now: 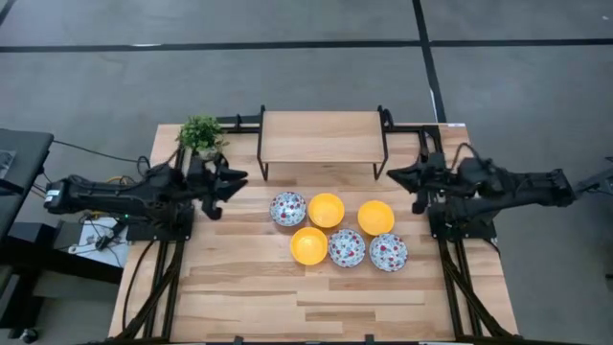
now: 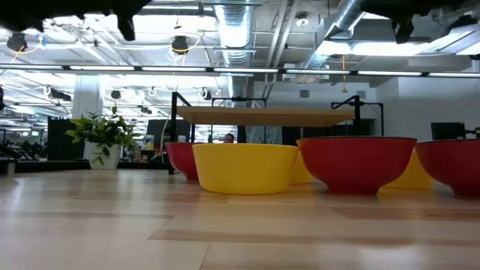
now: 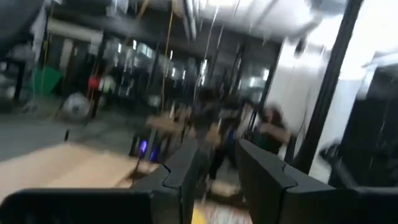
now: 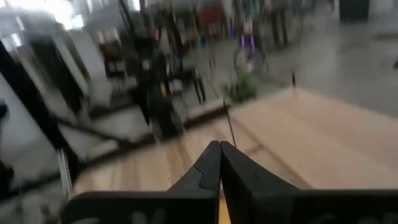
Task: Pick & Place Mini bowls
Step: Put the middle white patterned bowl on the shelf
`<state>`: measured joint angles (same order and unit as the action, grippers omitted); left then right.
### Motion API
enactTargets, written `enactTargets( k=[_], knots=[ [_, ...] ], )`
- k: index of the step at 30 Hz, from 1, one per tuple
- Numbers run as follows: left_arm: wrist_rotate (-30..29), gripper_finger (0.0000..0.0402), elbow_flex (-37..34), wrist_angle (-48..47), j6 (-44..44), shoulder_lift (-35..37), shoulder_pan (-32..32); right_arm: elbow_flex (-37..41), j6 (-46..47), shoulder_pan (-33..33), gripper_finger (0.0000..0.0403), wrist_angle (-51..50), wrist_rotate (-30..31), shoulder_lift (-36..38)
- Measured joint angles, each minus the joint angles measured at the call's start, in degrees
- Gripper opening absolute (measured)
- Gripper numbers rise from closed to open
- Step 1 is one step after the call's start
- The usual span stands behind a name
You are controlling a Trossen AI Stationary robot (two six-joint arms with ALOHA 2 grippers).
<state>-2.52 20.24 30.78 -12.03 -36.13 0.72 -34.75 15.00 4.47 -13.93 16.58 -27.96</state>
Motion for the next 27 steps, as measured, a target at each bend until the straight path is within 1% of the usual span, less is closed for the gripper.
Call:
enactTargets(
  k=[6,10,14,16,20,27],
  knots=[
    [8.59,0.0108,8.68,-15.14,1.10,-2.92,1.91,-11.45,0.01,0.00,0.0000,-16.37,-0.95,-9.64],
    [11.76,0.0108,14.14,-28.47,0.37,-3.03,2.97,-17.13,0.07,0.00,0.0000,-26.18,-5.91,-14.84],
    [11.78,0.0108,17.34,-39.55,-0.44,-3.79,3.05,-20.01,0.15,0.00,0.0000,-34.60,-11.66,-19.55],
    [11.78,0.0108,17.61,-41.95,-0.66,-4.49,3.03,-20.10,0.14,0.00,0.0000,-37.55,-13.40,-21.23],
    [10.75,0.0108,17.58,-43.92,-0.16,-7.30,3.03,-20.14,0.10,-0.08,0.0000,-42.68,-13.62,-24.52],
    [9.99,0.0108,17.58,-43.71,5.13,-11.60,3.03,-20.16,2.57,0.19,0.0000,-42.22,-13.60,-29.97]
  ],
)
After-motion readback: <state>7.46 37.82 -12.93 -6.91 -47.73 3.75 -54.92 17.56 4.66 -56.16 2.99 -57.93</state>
